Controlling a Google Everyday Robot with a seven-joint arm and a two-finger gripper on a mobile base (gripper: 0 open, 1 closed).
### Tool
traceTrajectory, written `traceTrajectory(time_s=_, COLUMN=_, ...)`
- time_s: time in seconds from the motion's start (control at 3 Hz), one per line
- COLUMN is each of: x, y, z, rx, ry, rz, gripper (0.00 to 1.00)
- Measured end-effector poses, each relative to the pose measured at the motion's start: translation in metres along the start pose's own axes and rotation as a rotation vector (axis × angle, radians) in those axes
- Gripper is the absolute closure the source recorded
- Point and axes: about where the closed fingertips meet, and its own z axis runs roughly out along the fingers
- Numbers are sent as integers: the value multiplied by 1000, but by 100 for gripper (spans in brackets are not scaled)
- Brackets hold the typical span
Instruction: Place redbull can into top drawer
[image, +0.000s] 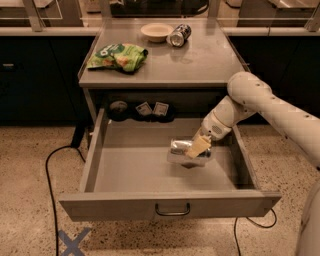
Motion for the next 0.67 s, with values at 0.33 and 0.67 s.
traceTrajectory(time_s=0.33, x=-9, y=-10, z=26, rx=13, ry=2, rz=-8, gripper=100)
traceTrajectory(time_s=0.67, x=-18, y=-16, z=57, rx=30, ry=2, rz=-16, gripper=100)
